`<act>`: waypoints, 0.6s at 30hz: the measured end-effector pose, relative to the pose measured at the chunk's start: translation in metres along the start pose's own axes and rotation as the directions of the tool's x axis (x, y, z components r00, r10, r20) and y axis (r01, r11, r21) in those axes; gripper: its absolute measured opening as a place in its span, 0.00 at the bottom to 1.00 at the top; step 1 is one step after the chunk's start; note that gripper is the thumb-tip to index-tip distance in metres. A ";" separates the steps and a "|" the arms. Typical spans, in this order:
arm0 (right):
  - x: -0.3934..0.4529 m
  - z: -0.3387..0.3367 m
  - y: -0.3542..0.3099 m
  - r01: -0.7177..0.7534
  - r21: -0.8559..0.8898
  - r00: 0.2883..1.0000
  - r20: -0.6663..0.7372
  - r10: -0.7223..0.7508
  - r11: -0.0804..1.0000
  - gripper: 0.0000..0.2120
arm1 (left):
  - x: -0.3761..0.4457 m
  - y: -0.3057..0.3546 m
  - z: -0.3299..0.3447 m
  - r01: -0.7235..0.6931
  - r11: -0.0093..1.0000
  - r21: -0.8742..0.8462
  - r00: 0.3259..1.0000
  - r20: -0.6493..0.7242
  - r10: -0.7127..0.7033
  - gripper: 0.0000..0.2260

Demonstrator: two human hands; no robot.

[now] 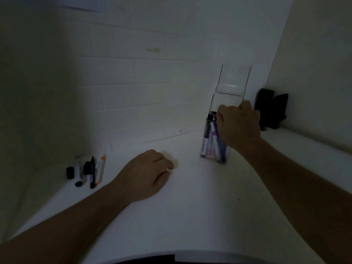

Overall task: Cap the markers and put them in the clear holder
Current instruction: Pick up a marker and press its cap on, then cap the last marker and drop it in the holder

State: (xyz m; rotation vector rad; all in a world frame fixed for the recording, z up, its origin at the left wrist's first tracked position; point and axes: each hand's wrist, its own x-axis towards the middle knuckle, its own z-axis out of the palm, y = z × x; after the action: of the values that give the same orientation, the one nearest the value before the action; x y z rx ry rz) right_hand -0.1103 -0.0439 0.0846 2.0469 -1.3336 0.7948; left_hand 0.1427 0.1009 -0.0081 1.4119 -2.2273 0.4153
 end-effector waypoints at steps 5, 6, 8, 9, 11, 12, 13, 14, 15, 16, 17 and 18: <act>-0.009 0.011 0.006 0.038 0.009 0.999 -0.010 -0.038 0.999 0.20 | 0.001 0.000 -0.002 -0.028 1.000 -0.009 1.000 -0.006 0.028 0.09; -0.009 0.011 0.007 0.029 0.017 1.000 -0.008 -0.029 0.999 0.22 | 0.001 0.000 -0.002 -0.029 1.000 -0.007 1.000 -0.003 0.029 0.09; -0.008 0.012 0.010 0.024 0.010 1.000 -0.004 -0.024 1.000 0.23 | 0.001 0.000 -0.002 -0.033 0.999 -0.003 0.999 0.001 0.033 0.09; -0.008 0.012 0.010 0.019 0.006 1.000 0.010 -0.019 1.000 0.24 | 0.001 0.000 -0.002 -0.039 0.999 -0.004 0.999 0.002 0.039 0.09; -0.007 0.011 0.009 0.003 0.008 1.000 0.031 -0.003 1.000 0.24 | 0.001 0.000 -0.002 -0.055 0.998 -0.013 0.999 0.002 0.055 0.09; -0.008 0.010 0.008 -0.002 0.014 1.000 0.014 0.002 1.000 0.23 | 0.001 -0.001 -0.002 -0.062 0.998 -0.018 0.998 -0.001 0.062 0.09; -0.009 0.009 0.005 -0.006 0.024 1.000 -0.020 0.007 1.000 0.21 | 0.000 -0.001 -0.003 -0.070 0.997 -0.023 0.998 -0.005 0.070 0.09; -0.011 0.006 0.001 -0.005 0.046 0.998 -0.059 0.007 0.999 0.19 | 0.000 -0.001 -0.003 -0.080 0.996 -0.029 0.997 -0.014 0.079 0.09; -0.013 0.004 -0.005 0.004 0.081 0.995 -0.095 0.003 0.997 0.17 | -0.001 -0.001 -0.003 -0.088 0.996 -0.031 0.996 -0.021 0.088 0.08; -0.015 0.001 -0.012 0.020 0.120 0.993 -0.121 -0.005 0.993 0.17 | -0.002 -0.001 -0.004 -0.101 0.994 -0.029 0.995 -0.028 0.100 0.08; -0.018 -0.003 -0.021 0.040 0.153 0.991 -0.134 -0.020 0.987 0.18 | -0.002 -0.001 -0.005 -0.117 0.993 -0.021 0.993 -0.032 0.116 0.08; -0.020 -0.005 -0.031 0.067 0.181 0.990 -0.138 -0.042 0.981 0.18 | -0.002 -0.001 -0.008 -0.138 0.990 -0.020 0.990 -0.030 0.137 0.08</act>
State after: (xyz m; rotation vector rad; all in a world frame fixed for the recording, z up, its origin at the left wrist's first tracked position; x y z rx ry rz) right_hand -0.0893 -0.0175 0.0687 2.1206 -1.1626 1.0460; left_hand 0.1463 0.1060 -0.0025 1.2380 -2.3067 0.4525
